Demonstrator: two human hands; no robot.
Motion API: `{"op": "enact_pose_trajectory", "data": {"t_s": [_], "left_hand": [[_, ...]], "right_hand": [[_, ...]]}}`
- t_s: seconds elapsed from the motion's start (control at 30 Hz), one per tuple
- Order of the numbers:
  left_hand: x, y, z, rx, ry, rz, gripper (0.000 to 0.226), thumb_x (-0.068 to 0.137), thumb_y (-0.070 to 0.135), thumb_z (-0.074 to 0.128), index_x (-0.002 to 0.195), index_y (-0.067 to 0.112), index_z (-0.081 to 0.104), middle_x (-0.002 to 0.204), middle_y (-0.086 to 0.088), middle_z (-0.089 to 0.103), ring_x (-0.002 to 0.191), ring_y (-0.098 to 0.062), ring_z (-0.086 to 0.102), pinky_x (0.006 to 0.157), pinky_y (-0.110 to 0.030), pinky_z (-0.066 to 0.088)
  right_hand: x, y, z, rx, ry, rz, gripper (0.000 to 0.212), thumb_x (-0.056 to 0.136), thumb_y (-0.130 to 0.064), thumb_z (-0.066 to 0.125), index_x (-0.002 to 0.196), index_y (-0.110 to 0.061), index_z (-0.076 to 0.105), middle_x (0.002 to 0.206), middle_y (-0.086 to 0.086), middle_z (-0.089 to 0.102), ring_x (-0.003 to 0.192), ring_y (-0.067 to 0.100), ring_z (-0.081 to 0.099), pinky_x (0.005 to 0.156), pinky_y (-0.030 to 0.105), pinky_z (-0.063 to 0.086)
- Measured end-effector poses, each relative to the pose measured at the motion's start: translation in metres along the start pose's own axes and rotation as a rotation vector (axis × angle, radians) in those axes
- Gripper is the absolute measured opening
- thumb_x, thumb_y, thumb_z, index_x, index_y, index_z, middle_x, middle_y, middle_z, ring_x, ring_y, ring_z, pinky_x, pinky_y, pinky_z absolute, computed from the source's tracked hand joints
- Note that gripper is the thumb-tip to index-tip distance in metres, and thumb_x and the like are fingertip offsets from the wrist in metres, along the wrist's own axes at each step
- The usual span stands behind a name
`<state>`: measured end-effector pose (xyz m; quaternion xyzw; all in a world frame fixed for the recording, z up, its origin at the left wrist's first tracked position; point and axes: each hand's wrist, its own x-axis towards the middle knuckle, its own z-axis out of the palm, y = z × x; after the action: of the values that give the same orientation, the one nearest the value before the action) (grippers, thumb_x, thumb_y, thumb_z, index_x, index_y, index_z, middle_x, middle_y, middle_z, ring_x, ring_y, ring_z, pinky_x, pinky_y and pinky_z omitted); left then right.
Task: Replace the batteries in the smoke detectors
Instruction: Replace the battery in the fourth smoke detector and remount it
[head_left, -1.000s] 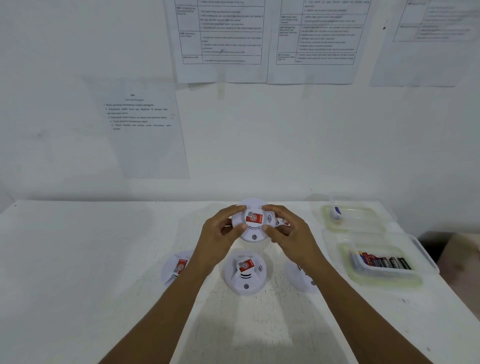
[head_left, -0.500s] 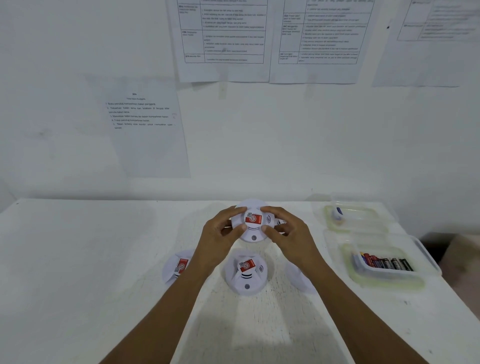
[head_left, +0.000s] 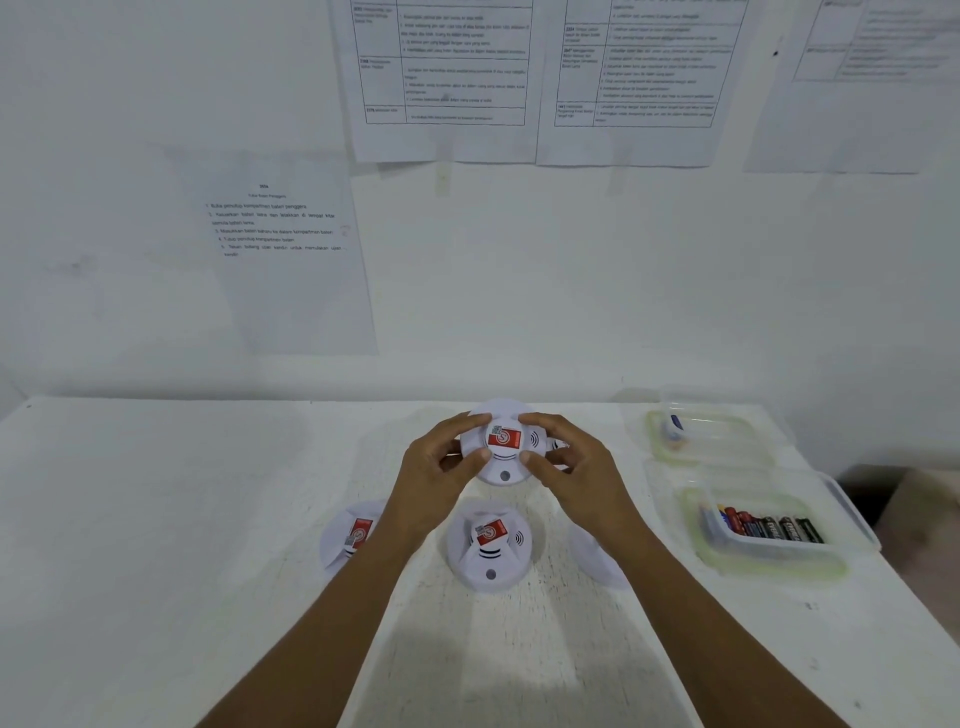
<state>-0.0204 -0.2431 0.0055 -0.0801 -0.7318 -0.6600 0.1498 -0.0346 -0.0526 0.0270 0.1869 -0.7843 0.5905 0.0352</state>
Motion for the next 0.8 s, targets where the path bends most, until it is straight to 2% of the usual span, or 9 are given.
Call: {"op": "enact_pose_trajectory", "data": {"t_s": [0.13, 0.37, 0.47, 0.57, 0.7, 0.8], "left_hand": [[0.0004, -0.0004, -0.0002, 0.006, -0.001, 0.001, 0.034, 0.088, 0.007, 0.068, 0.122, 0.013, 0.065, 0.124, -0.004, 0.067, 0.108, -0.015, 0.067, 0.083, -0.022, 0.055], [0.0002, 0.0042, -0.0006, 0.012, -0.001, 0.007, 0.033, 0.089, 0.008, 0.068, 0.120, 0.019, 0.065, 0.121, 0.000, 0.068, 0.106, -0.012, 0.067, 0.082, -0.020, 0.054], [0.0005, 0.0050, -0.0016, 0.022, -0.013, 0.002, 0.034, 0.089, 0.007, 0.067, 0.122, 0.018, 0.065, 0.122, 0.002, 0.068, 0.107, -0.010, 0.067, 0.083, -0.019, 0.053], [-0.0001, 0.0045, -0.0036, 0.032, -0.023, -0.015, 0.036, 0.089, 0.007, 0.067, 0.125, 0.013, 0.064, 0.126, -0.002, 0.067, 0.109, -0.011, 0.066, 0.086, -0.022, 0.054], [-0.0024, 0.0056, -0.0044, 0.027, -0.030, -0.026, 0.038, 0.087, 0.008, 0.070, 0.123, 0.020, 0.064, 0.127, 0.000, 0.066, 0.108, -0.011, 0.066, 0.089, -0.026, 0.056], [-0.0027, 0.0053, -0.0054, 0.034, -0.037, -0.038, 0.042, 0.085, 0.008, 0.072, 0.125, 0.018, 0.064, 0.127, 0.001, 0.065, 0.108, -0.012, 0.067, 0.090, -0.029, 0.056]], "right_hand": [[0.0013, 0.0008, 0.0002, -0.002, 0.000, -0.012, 0.033, 0.091, -0.013, 0.066, 0.121, -0.026, 0.063, 0.114, -0.013, 0.067, 0.096, 0.004, 0.065, 0.075, 0.016, 0.053], [0.0017, -0.0002, 0.0004, 0.005, 0.000, -0.017, 0.033, 0.091, -0.013, 0.066, 0.121, -0.025, 0.063, 0.113, -0.016, 0.066, 0.096, 0.001, 0.065, 0.074, 0.014, 0.053], [0.0015, 0.0002, 0.0007, 0.013, 0.007, -0.003, 0.033, 0.090, -0.013, 0.067, 0.121, -0.024, 0.063, 0.113, -0.014, 0.067, 0.093, 0.006, 0.066, 0.074, 0.015, 0.052], [0.0006, -0.0002, 0.0009, 0.022, 0.010, 0.009, 0.034, 0.090, -0.013, 0.068, 0.122, -0.022, 0.063, 0.112, -0.010, 0.068, 0.090, 0.008, 0.067, 0.072, 0.016, 0.052], [0.0005, -0.0006, 0.0012, 0.021, 0.003, 0.012, 0.034, 0.090, -0.014, 0.068, 0.122, -0.022, 0.063, 0.111, -0.010, 0.068, 0.092, 0.010, 0.068, 0.073, 0.017, 0.053], [0.0018, -0.0008, 0.0022, 0.012, 0.002, 0.011, 0.033, 0.089, -0.014, 0.068, 0.121, -0.024, 0.063, 0.110, -0.013, 0.068, 0.094, 0.009, 0.068, 0.074, 0.017, 0.054]]}}
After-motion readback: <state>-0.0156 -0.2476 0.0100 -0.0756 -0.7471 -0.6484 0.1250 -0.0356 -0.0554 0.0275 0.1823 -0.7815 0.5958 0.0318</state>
